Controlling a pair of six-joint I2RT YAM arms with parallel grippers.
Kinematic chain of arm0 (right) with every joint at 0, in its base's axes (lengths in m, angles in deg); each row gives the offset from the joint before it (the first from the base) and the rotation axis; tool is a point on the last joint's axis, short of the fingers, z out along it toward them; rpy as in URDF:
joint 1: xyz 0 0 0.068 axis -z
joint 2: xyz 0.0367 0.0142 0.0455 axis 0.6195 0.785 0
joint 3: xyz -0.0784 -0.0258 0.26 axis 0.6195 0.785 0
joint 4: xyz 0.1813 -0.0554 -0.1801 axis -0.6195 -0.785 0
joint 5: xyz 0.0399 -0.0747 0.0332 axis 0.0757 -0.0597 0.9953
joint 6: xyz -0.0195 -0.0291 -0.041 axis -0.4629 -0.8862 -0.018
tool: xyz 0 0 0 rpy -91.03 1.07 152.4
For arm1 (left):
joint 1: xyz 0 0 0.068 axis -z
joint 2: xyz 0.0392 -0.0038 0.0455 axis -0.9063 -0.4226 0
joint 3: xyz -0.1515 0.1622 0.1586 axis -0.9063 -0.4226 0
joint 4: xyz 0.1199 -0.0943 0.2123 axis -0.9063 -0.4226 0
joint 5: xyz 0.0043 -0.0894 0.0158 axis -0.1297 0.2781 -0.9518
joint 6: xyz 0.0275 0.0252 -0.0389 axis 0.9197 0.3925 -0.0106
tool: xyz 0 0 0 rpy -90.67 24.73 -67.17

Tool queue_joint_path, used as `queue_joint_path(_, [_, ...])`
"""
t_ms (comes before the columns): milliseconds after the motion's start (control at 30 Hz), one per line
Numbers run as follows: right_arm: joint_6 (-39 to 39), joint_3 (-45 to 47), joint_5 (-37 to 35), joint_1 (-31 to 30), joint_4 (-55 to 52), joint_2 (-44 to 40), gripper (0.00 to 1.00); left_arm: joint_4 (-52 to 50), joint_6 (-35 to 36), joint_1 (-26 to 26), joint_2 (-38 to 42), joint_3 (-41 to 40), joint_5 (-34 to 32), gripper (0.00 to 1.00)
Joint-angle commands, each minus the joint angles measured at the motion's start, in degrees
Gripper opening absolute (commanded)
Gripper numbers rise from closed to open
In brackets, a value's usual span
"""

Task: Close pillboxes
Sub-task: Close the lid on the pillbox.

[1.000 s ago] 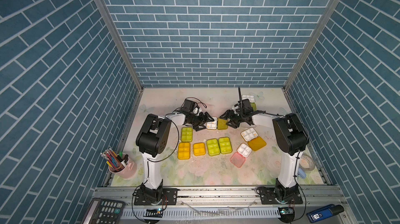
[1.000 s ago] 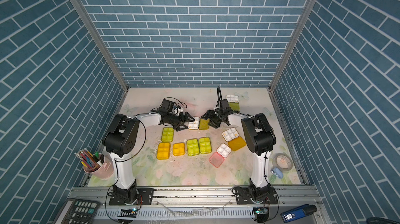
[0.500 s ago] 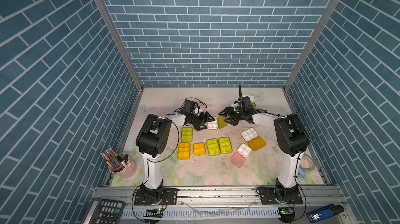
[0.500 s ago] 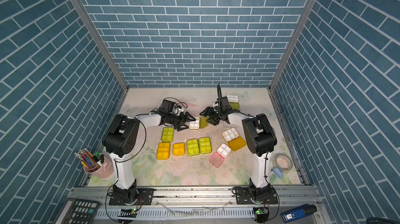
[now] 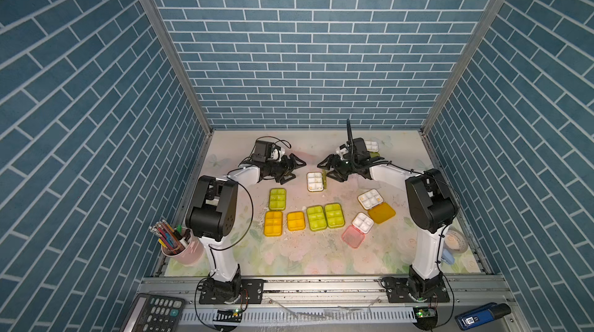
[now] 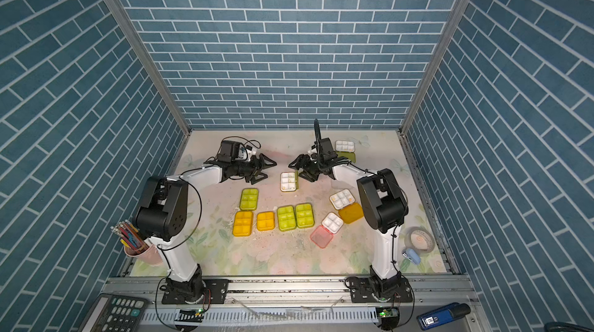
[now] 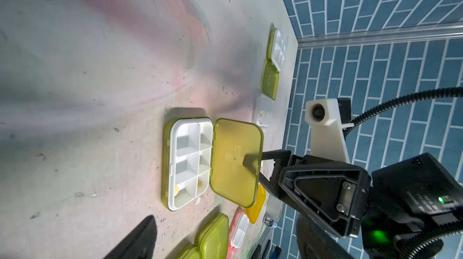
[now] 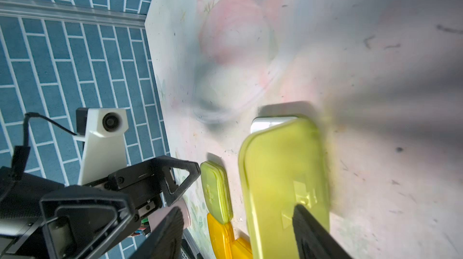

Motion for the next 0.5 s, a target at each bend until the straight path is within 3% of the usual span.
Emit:
queue_joint_path(0, [-1.8, -3.3, -0.5, -1.2, -3.1, 2.0, 0.70, 1.4, -1.3, -0.9, 1.1, -1.3, 0.5, 0.89])
queue_joint_path(267, [-2.6, -6.3, -0.1, -1.6, -6.1, 3.4, 0.70, 2.3, -2.3, -1.6, 2.0, -1.7, 1.0, 0.88])
queue_joint_path(467, [-7.5, -8.9, -3.5, -1.5, -13.7, 3.5, 0.70, 2.7, -2.8, -2.0, 2.3, -1.9, 1.1, 0.89])
